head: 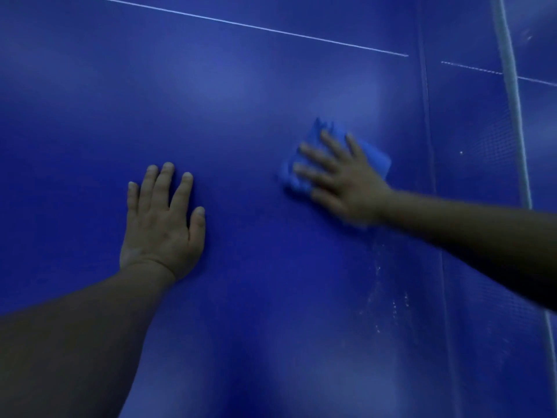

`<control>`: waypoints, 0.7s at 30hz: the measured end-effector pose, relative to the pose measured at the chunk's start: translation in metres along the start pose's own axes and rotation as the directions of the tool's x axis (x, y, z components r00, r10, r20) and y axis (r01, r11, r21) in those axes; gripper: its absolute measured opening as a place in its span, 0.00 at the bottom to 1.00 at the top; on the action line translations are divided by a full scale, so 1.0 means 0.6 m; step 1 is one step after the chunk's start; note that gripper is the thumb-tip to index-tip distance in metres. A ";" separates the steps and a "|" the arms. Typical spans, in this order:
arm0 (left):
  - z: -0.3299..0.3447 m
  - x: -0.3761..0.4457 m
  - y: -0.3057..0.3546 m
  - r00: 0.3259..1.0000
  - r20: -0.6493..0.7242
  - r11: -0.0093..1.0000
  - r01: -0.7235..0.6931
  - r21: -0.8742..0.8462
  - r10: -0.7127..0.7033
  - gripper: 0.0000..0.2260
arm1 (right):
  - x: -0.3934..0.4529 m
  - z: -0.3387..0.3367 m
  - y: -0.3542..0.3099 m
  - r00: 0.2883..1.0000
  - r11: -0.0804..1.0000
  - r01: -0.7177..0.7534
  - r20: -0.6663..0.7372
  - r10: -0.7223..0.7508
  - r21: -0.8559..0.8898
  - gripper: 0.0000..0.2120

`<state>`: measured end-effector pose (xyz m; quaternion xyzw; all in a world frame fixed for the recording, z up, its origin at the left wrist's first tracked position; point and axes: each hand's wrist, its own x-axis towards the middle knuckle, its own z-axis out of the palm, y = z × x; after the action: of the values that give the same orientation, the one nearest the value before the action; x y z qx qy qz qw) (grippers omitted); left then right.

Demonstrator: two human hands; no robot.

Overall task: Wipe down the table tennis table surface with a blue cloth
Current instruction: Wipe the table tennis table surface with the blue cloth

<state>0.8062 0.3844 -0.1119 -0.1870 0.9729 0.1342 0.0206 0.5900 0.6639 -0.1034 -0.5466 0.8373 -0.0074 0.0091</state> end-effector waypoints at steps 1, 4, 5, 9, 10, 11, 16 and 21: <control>-0.001 0.000 0.000 1.000 0.003 1.000 0.003 -0.002 -0.003 0.31 | -0.057 0.001 -0.043 0.999 0.998 0.052 0.013 -0.052 0.020 0.25; -0.003 -0.001 0.001 1.000 0.018 1.000 0.006 -0.004 -0.006 0.32 | -0.192 -0.015 -0.147 0.956 0.958 0.262 0.107 -0.275 0.119 0.24; -0.004 -0.001 0.001 1.000 0.022 1.000 0.004 0.001 -0.004 0.32 | -0.201 -0.018 -0.148 0.938 0.944 0.306 0.129 -0.321 0.122 0.24; -0.005 -0.001 0.002 1.000 0.027 1.000 -0.009 -0.006 0.009 0.33 | -0.113 -0.001 -0.077 0.996 0.999 0.002 0.085 -0.005 0.039 0.24; -0.006 -0.001 0.001 1.000 0.027 1.000 -0.009 -0.008 0.009 0.33 | -0.085 0.000 -0.063 0.984 0.983 -0.174 0.055 0.171 0.052 0.25; -0.006 -0.001 -0.001 1.000 0.022 1.000 -0.010 -0.010 0.010 0.33 | -0.064 0.002 -0.058 0.946 0.943 -0.325 0.024 0.324 0.067 0.25; -0.008 -0.004 -0.003 0.999 0.013 0.999 -0.044 -0.006 0.044 0.34 | -0.130 0.016 -0.151 0.903 0.902 -0.430 -0.003 0.430 0.043 0.25; -0.006 -0.017 -0.013 0.993 0.024 0.991 -0.117 -0.063 0.119 0.31 | -0.351 0.012 -0.364 0.933 0.933 -0.356 0.079 0.351 0.059 0.24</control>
<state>0.8186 0.3799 -0.1095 -0.1278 0.9773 0.1676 0.0205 0.8749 0.7688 -0.1041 -0.3862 0.9204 -0.0173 0.0581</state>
